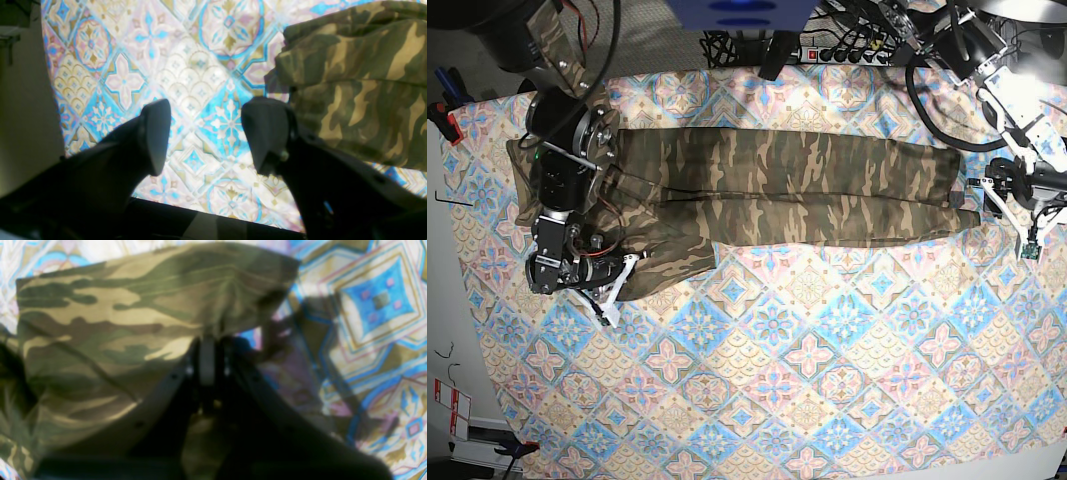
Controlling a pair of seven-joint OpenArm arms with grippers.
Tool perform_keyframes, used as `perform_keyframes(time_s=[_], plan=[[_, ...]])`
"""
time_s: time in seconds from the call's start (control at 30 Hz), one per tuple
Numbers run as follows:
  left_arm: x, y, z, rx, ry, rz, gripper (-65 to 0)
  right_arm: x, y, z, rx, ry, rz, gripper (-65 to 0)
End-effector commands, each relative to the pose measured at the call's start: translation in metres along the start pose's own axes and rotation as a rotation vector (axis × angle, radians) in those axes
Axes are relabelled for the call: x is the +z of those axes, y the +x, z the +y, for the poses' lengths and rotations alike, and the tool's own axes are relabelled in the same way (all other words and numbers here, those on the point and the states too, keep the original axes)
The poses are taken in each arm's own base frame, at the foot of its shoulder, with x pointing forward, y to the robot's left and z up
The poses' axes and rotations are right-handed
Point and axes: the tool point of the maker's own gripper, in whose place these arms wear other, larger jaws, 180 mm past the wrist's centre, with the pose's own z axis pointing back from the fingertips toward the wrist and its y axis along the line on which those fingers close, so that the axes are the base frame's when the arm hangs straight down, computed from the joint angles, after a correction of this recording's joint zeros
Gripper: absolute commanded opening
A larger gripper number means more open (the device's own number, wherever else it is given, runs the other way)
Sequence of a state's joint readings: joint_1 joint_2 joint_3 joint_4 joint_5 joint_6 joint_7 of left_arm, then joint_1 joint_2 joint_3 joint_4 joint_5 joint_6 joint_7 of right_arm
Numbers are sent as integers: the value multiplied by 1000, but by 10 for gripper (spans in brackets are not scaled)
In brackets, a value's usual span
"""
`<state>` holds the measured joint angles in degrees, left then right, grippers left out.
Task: Fold the T-shirt properly
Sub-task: 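Open both grippers and move them to the shirt's ends, then grasp the strip's end with the right gripper and lift it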
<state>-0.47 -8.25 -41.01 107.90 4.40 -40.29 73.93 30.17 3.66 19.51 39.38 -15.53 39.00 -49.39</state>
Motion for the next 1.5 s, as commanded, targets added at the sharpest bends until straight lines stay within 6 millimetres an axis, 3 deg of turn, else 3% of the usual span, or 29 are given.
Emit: perform_keyframes(time_s=[0.0, 0.2, 0.3, 0.43, 0.6, 0.73, 1.0, 1.17, 1.37, 1.47], plan=[[4, 9, 7, 0, 21, -31, -281, 3, 0, 3, 29, 3, 47, -643], [4, 8, 7, 1, 20, -29, -279, 47, 29, -30, 73, -148, 15, -641], [3, 8, 6, 2, 18, -28, -279, 65, 19, -42, 78, -223, 42, -641], [-2, 4, 2, 10, -4, -13, -279, 90, 30, -41, 92, -293, 33, -641], [-14, -7, -6, 22, -41, 27, -279, 108, 2, -47, 80, -366, 111, -641], [-22, -9, -8, 33, -61, 38, -281, 119, -9, -32, 160, -426, 139, -641], [-27, 4, -23, -8, -97, -11, -282, 142, -2, 21, 362, -498, 36, -640], [-28, 8, -34, -41, -116, -9, -283, 127, -15, 53, 469, -451, 66, -640], [-28, 9, -35, -43, -119, -11, -283, 99, -61, 99, 596, -340, 161, -640], [-28, 9, -35, -43, -118, -13, -283, 100, -63, 122, 689, -320, 145, -640]])
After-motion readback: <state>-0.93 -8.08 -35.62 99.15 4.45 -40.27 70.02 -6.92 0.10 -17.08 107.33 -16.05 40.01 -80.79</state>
